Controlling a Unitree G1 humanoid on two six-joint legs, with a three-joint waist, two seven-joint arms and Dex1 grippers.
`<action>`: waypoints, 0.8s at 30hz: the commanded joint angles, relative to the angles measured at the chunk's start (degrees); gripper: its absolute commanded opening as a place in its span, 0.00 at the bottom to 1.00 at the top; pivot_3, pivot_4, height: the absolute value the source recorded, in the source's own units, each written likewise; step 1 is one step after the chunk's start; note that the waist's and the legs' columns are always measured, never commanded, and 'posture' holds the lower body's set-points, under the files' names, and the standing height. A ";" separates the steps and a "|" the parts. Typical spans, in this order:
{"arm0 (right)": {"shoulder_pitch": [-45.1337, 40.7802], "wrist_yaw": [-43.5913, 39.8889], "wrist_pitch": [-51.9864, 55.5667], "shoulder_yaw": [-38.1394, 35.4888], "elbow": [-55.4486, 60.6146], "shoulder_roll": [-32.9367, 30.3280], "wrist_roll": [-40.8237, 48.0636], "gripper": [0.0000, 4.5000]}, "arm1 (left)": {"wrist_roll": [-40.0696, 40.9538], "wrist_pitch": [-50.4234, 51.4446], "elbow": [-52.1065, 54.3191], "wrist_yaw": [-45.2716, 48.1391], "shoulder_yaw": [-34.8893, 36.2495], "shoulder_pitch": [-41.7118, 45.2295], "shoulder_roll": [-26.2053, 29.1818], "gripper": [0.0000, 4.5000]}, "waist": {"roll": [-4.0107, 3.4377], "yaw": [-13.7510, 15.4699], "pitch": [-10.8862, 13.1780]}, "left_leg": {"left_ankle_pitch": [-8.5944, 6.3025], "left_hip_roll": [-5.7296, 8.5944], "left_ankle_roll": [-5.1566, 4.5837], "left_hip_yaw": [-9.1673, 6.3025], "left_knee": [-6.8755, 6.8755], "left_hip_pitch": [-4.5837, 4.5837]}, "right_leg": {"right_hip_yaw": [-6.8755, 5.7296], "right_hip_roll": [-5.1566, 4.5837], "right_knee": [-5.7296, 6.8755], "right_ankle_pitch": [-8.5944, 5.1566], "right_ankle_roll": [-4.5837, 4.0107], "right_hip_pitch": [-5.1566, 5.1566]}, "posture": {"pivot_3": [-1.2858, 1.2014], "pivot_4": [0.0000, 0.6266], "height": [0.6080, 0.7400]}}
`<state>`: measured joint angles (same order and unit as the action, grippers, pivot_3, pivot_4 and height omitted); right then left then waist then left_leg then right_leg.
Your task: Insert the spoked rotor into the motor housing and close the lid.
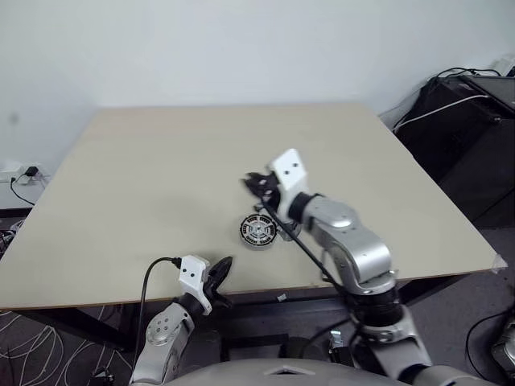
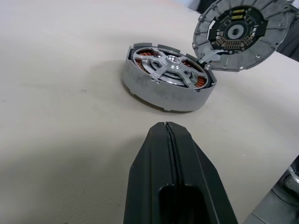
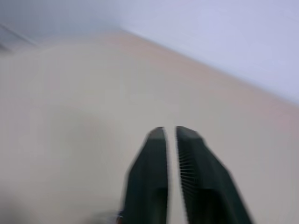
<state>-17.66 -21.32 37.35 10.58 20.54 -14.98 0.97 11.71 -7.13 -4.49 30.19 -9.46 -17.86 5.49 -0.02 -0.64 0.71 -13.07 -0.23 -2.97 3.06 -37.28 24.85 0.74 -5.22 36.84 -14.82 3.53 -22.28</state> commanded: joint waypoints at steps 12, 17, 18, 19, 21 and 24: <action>20.91 -2.85 -9.06 -5.26 -5.20 -12.54 -3.64 0.01 | 0.76 -1.43 2.77 2.23 0.01 0.56 2.42 0.00 | -0.17 -0.62 0.14 | 0.03 -0.31 -0.04 0.00 -0.04 -0.22 | 0.13 0.67 0.02 -0.05 -0.02 0.16 | 0.52 0.00 1.00; 21.32 -2.19 -13.08 -5.75 -7.27 -6.60 -0.20 0.01 | 0.98 -0.43 2.93 2.62 0.00 1.09 2.86 0.00 | -0.14 -0.62 0.16 | 0.02 -0.35 -0.03 -0.05 -0.07 -0.31 | 0.08 0.68 0.06 -0.02 0.07 0.26 | 0.52 0.00 1.00; 21.02 -1.93 -13.72 -5.78 -7.80 -5.57 0.19 0.01 | 1.01 -0.28 3.01 2.66 -0.02 1.13 2.89 0.00 | -0.14 -0.54 0.16 | 0.03 -0.35 -0.03 -0.06 -0.07 -0.30 | 0.07 0.67 0.06 -0.02 0.08 0.26 | 0.52 0.00 1.00; 20.47 -1.79 -14.41 -5.62 -8.38 -4.56 0.53 0.01 | 1.04 -0.07 3.12 2.67 -0.02 1.24 2.92 0.00 | -0.14 -0.50 0.16 | 0.03 -0.35 -0.03 -0.05 -0.09 -0.30 | 0.07 0.67 0.06 -0.01 0.08 0.27 | 0.52 0.00 1.00; 19.26 -1.48 -15.44 -5.48 -9.41 -2.65 1.20 0.01 | 1.07 0.23 3.32 2.64 -0.03 1.33 2.95 0.00 | -0.15 -0.47 0.16 | 0.03 -0.34 -0.03 -0.05 -0.11 -0.28 | 0.07 0.66 0.05 0.01 0.08 0.28 | 0.52 0.00 1.00; 17.55 -1.38 -16.47 -5.52 -10.39 -0.36 2.25 0.01 | 1.07 0.54 3.65 2.55 -0.02 1.19 2.95 0.00 | -0.15 -0.43 0.16 | 0.03 -0.33 -0.03 -0.05 -0.11 -0.27 | 0.08 0.67 0.03 0.01 0.08 0.26 | 0.52 0.00 1.00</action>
<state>1.11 -23.26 22.62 5.82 9.46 -15.64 2.40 12.00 -6.51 -3.98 32.52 -9.58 -17.25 8.34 -0.16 -1.08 0.87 -13.04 -0.56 -3.00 3.01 -37.39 24.59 0.82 -4.55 36.87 -14.81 3.61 -22.02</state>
